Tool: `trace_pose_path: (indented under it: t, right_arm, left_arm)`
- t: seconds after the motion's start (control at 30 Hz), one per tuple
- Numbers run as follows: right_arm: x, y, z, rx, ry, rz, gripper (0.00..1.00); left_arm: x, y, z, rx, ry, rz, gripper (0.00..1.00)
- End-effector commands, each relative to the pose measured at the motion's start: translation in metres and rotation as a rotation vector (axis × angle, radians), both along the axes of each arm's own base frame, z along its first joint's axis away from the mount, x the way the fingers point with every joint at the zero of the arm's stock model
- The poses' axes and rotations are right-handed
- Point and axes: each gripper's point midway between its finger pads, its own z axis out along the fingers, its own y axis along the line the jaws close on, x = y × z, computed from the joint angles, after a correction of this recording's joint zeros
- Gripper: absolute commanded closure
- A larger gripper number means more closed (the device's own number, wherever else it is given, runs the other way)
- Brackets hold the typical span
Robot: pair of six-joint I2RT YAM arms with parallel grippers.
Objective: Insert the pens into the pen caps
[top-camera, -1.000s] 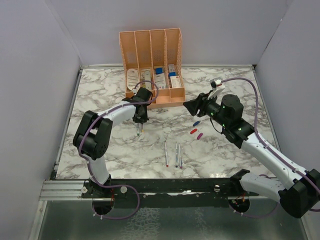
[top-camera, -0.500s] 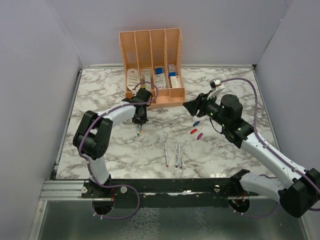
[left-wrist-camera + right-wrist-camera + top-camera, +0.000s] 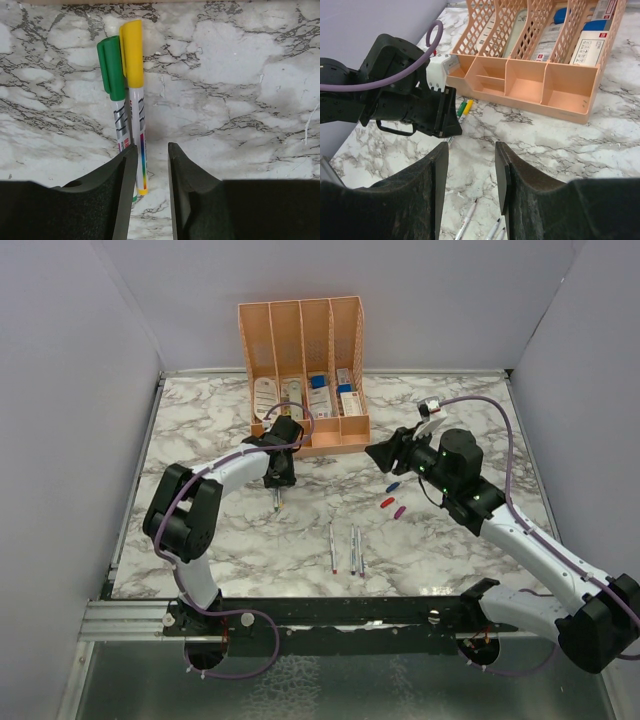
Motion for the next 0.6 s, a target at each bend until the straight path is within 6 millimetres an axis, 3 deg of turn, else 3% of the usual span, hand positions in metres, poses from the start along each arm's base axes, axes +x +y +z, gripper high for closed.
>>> trace_pose_path:
  t: [0.0,0.27,0.37,0.57]
  right_arm:
    - [0.001,0.001,0.003,0.015,-0.017,0.003,0.59]
    - [0.001,0.000,0.001,0.013,-0.013,-0.005,0.59]
    - [0.003,-0.004,-0.003,0.007,-0.003,-0.032,0.59]
    - [0.014,-0.022,-0.012,-0.037,0.036,-0.153,0.59]
  left_arm:
    - [0.005,-0.003,0.020,-0.033,-0.043,0.005,0.66]
    - [0.009,-0.008,0.038,-0.067,-0.083,-0.005,0.66]
    - [0.008,-0.015,0.056,-0.113,-0.115,-0.022,0.66]
    - [-0.028,-0.047,0.058,-0.197,-0.068,-0.122,0.64]
